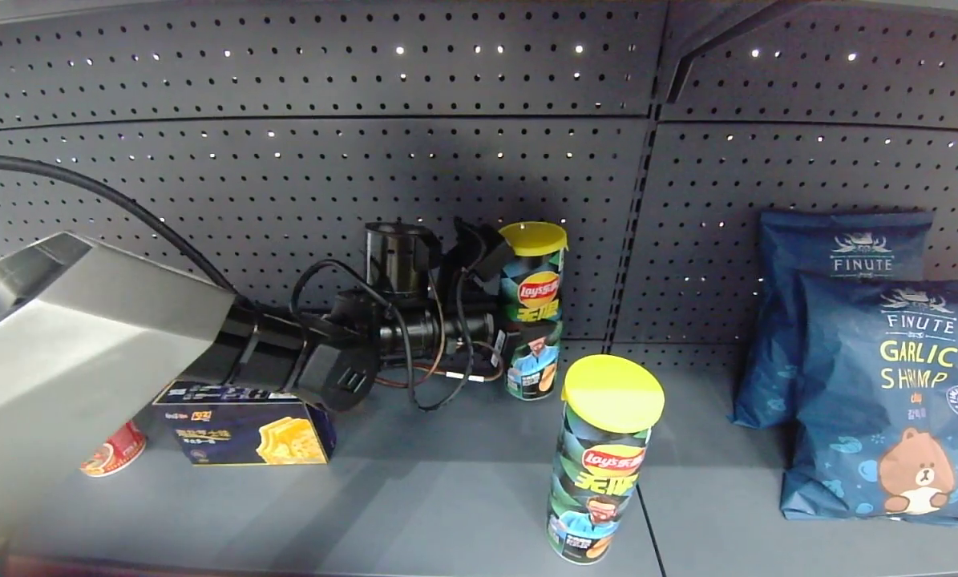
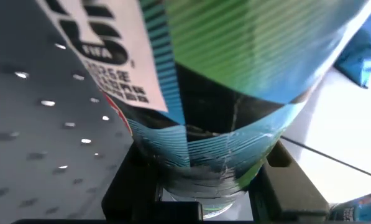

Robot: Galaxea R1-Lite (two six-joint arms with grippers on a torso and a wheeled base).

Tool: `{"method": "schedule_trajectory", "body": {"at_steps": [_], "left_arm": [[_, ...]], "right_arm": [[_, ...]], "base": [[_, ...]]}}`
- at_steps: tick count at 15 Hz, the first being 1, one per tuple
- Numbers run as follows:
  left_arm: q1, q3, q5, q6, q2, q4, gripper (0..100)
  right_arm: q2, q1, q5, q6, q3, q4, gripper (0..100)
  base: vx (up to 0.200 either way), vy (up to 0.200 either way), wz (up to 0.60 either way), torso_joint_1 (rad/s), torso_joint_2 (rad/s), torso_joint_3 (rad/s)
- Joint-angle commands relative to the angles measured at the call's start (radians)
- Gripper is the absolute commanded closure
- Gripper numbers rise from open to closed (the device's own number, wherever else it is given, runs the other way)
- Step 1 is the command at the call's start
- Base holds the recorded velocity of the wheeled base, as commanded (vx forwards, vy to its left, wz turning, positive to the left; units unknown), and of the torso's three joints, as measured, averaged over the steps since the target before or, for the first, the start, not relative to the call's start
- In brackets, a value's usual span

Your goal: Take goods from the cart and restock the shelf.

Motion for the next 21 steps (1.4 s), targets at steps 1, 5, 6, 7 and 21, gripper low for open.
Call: {"method": "schedule_trajectory", "body": {"at_steps": [1,5,6,7,21], "left_arm": [[-0.006,-0.005,-0.001,0.0,0.028,-0.002,100],[-0.013,-0.028,0.001,0.001,0.063,-0.002,100],[-0.014,-0.039,0.001,0.001,0.07,0.0,100],[-0.014,-0.051,0.001,0.0,0.077,0.003,100],[-0.022,-0.105,0.002,0.009,0.146,0.009,100]], "right_arm": [[0.002,0.0,0.0,-0.001,0.0,0.0,0],[0.002,0.0,-0.001,-0.001,0.0,0.0,0],[0.002,0.0,-0.001,-0.001,0.0,0.0,0],[0.002,0.0,-0.001,-0.001,0.0,0.0,0],[0.002,0.0,0.003,-0.001,0.0,0.0,0]], "base": [[0.0,0.0,0.0,0.0,0.0,0.0],[0.0,0.0,0.0,0.0,0.0,0.0],[0.0,0.0,0.0,0.0,0.0,0.0],[0.0,0.0,0.0,0.0,0.0,0.0],[0.0,0.0,0.0,0.0,0.0,0.0]]}}
